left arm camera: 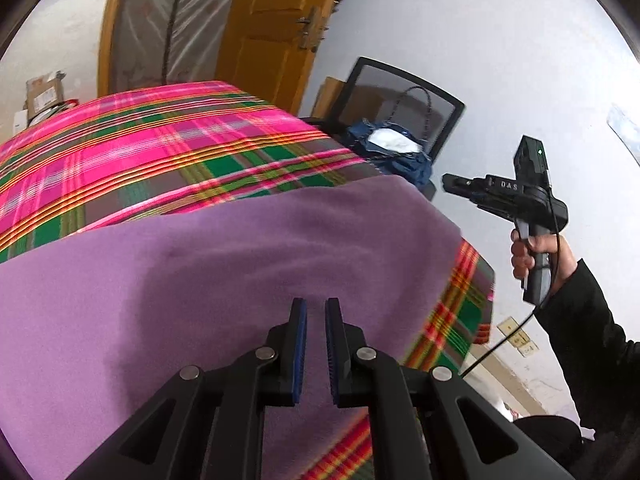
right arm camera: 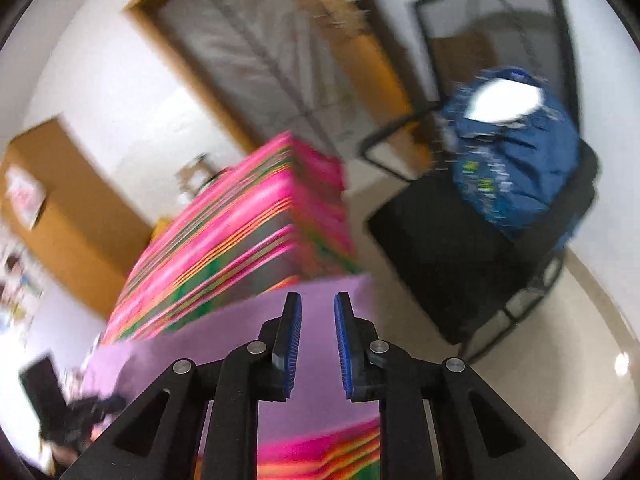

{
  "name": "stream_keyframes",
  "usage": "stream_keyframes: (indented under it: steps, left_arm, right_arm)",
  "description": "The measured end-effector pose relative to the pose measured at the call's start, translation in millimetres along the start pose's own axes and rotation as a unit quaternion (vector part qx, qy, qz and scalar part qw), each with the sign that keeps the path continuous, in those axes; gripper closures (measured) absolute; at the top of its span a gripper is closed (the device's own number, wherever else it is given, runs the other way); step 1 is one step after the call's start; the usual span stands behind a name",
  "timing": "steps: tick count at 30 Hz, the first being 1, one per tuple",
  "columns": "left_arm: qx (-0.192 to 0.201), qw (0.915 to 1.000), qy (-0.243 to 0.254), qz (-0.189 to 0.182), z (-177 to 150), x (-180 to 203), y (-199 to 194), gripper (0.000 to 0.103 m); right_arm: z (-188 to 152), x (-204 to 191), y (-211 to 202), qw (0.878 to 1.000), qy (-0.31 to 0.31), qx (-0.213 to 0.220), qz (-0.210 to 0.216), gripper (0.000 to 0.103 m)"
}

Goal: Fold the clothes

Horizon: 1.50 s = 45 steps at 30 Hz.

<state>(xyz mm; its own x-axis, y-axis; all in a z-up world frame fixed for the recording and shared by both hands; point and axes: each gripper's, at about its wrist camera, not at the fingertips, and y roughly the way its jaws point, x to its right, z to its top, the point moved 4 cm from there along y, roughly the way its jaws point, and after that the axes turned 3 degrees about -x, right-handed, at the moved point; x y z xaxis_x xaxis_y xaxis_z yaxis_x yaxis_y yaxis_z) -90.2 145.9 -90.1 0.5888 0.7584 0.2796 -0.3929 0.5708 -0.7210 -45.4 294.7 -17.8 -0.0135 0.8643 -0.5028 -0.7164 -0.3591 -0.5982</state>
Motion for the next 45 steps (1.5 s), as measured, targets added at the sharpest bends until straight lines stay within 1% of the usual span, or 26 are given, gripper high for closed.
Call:
stream_keyframes:
  steps: [2,3,4,8,11,12,15,18,20,21,22,25,27,28,29,33,34,36,37,39,42,43,45]
  left_arm:
    - [-0.010,0.9999,0.007,-0.003,-5,6,5,0.095]
    - [-0.015,0.9998,0.010,-0.005,-7,10,7,0.094]
    - [-0.018,0.9997,0.014,-0.005,-10,12,8,0.094]
    - [-0.016,0.9996,0.022,0.001,-16,16,5,0.095]
    - [-0.003,0.9998,0.017,0.011,-19,11,-5,0.094]
    - [0.001,0.9998,0.015,0.016,-20,8,-9,0.094]
    - [0.005,0.9996,-0.001,0.029,-27,-3,-18,0.095]
    - [0.004,0.9990,-0.022,0.038,-37,-15,-25,0.095]
    - [0.005,0.9988,-0.031,0.038,-43,-20,-29,0.094]
    - [0.006,0.9986,-0.036,0.038,-46,-22,-31,0.094]
    - [0.007,0.9986,-0.038,0.036,-48,-23,-33,0.094]
    - [0.011,0.9986,-0.038,0.035,-55,-24,-39,0.094]
    - [0.014,0.9986,-0.038,0.034,-58,-23,-43,0.094]
    - [0.016,0.9985,-0.040,0.034,-59,-23,-44,0.094]
    - [0.019,0.9985,-0.040,0.033,-59,-24,-45,0.094]
    - [0.023,0.9981,-0.044,0.036,-60,-28,-50,0.095]
    - [0.023,0.9980,-0.046,0.037,-60,-30,-50,0.094]
    - [0.020,0.9976,-0.053,0.040,-63,-35,-51,0.095]
    - [0.021,0.9975,-0.055,0.039,-65,-36,-52,0.094]
    - [0.025,0.9971,-0.060,0.040,-69,-38,-56,0.094]
    - [0.031,0.9957,-0.071,0.051,-73,-44,-63,0.094]
    - [0.033,0.9949,-0.077,0.056,-74,-47,-65,0.094]
    - [0.041,0.9927,-0.090,0.070,-76,-56,-73,0.094]
  right_arm:
    - [-17,-21,8,0.999,-0.039,-0.024,0.000,0.084]
    - [-27,-30,14,0.997,-0.060,-0.040,-0.009,0.084]
    - [-33,-36,17,0.996,-0.079,-0.043,-0.021,0.084]
    - [-39,-48,13,0.989,-0.123,-0.040,-0.074,0.084]
    - [-44,-79,7,0.982,-0.173,-0.024,-0.069,0.083]
    - [-46,-90,5,0.979,-0.190,-0.019,-0.066,0.077]
    - [-65,-124,10,0.966,-0.253,-0.029,-0.049,0.075]
    - [-85,-137,25,0.957,-0.283,-0.058,-0.040,0.075]
    - [-96,-142,31,0.952,-0.295,-0.071,-0.040,0.075]
    - [-101,-143,34,0.950,-0.300,-0.078,-0.042,0.074]
    - [-106,-144,35,0.946,-0.312,-0.074,-0.048,0.074]
    - [-112,-152,31,0.924,-0.371,-0.063,-0.074,0.074]
    - [-114,-154,30,0.916,-0.386,-0.064,-0.086,0.073]
    - [-113,-156,31,0.916,-0.385,-0.067,-0.091,0.073]
    - [-113,-160,32,0.918,-0.382,-0.066,-0.085,0.073]
    - [-117,-183,35,0.924,-0.375,-0.060,-0.048,0.073]
    - [-117,-187,39,0.924,-0.375,-0.060,-0.045,0.073]
    - [-116,-194,50,0.924,-0.373,-0.064,-0.047,0.073]
    - [-112,-194,58,0.927,-0.364,-0.069,-0.051,0.073]
    - [-102,-194,72,0.937,-0.337,-0.077,-0.056,0.073]
    - [-85,-194,91,0.952,-0.290,-0.087,-0.048,0.073]
    - [-80,-195,98,0.953,-0.283,-0.091,-0.052,0.072]
    - [-71,-196,110,0.952,-0.283,-0.095,-0.070,0.071]
